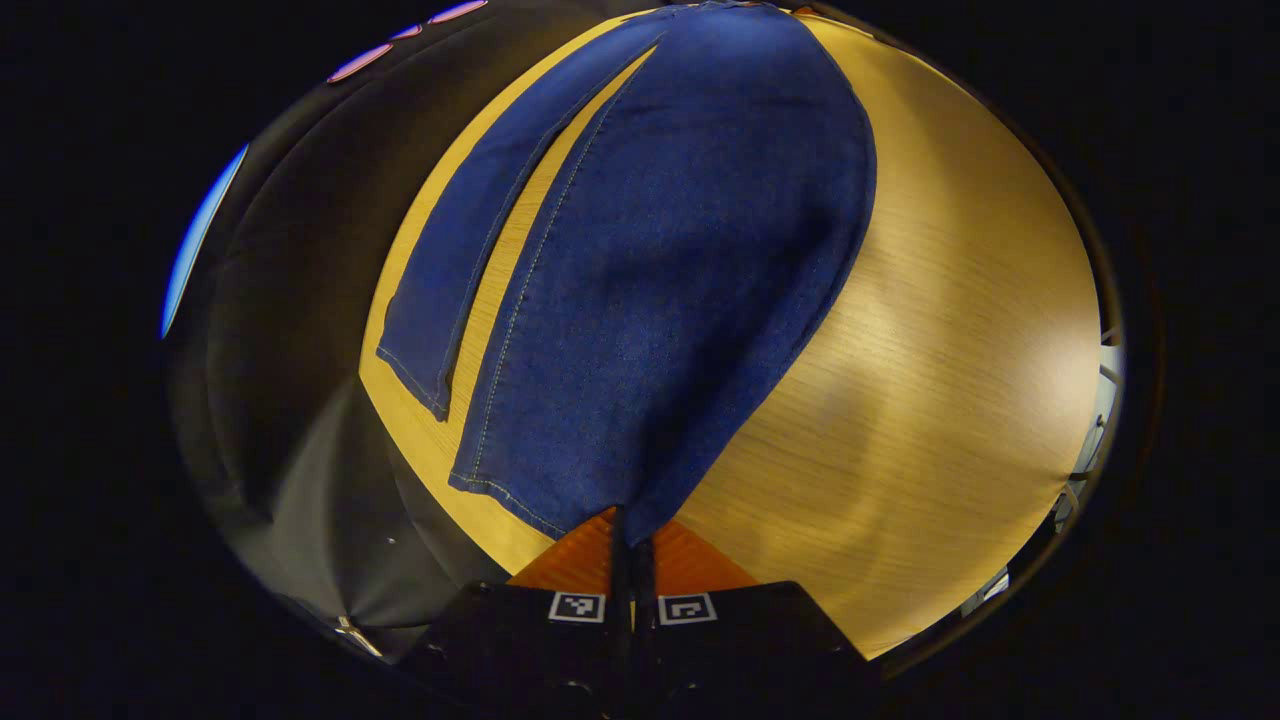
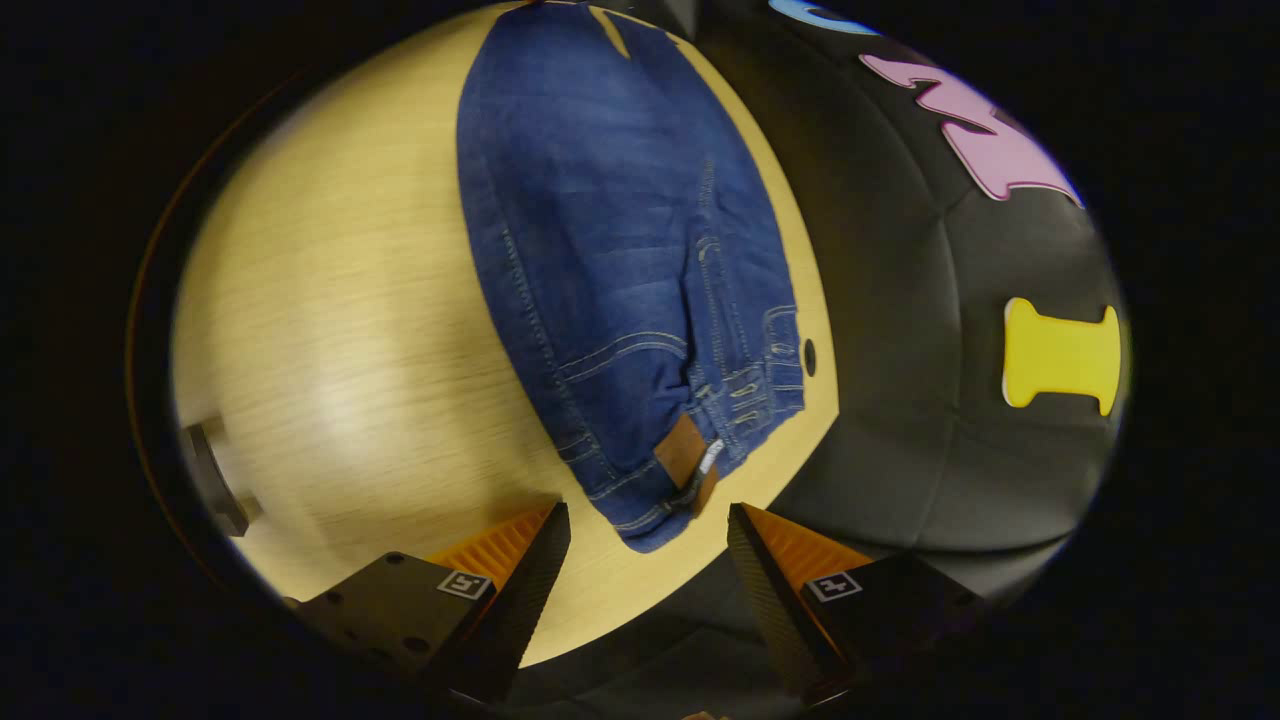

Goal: Grasp the waist and the cuffs of the jeans and fold them to make the two legs overlap; first hold the waist and fold one-third of the jeans toward the cuffs, then hold the cuffs and fold the remaining one-third in the same direction to finish folding.

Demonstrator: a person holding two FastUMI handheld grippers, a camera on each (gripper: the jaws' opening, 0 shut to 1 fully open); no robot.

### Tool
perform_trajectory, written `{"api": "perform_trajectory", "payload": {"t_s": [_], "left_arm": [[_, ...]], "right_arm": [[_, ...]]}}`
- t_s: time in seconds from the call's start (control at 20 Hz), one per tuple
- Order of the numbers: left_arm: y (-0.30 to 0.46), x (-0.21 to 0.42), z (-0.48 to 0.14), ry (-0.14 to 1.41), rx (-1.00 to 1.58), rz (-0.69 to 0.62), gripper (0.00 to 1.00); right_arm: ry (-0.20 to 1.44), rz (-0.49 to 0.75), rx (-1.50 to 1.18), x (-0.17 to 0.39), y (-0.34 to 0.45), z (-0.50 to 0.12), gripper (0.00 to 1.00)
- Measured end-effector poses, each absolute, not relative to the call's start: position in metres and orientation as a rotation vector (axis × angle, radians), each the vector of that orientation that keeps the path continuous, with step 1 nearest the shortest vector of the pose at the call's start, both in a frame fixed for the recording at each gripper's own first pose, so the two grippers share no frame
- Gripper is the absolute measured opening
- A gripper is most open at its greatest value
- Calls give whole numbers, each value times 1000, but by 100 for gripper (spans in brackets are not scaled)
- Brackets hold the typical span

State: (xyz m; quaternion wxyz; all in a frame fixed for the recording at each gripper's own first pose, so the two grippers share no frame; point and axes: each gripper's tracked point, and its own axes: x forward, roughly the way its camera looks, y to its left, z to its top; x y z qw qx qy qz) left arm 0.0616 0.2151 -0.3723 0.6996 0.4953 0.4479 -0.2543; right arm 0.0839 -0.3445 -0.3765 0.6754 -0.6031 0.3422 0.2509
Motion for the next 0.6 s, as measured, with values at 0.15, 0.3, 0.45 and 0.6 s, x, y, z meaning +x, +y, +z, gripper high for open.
{"api": "perform_trajectory", "payload": {"t_s": [0.15,0.3,0.45,0.6], "left_arm": [[214,62,-373,993,1093,-553,5],[214,63,-373,990,1091,-544,5],[217,64,-375,987,1091,-535,5],[216,64,-374,979,1084,-517,5]], "right_arm": [[744,566,-1389,95,-343,-378,95],[690,597,-1455,110,-335,-382,93],[669,590,-1488,116,-329,-388,86],[687,601,-1521,118,-328,-399,61]]}}
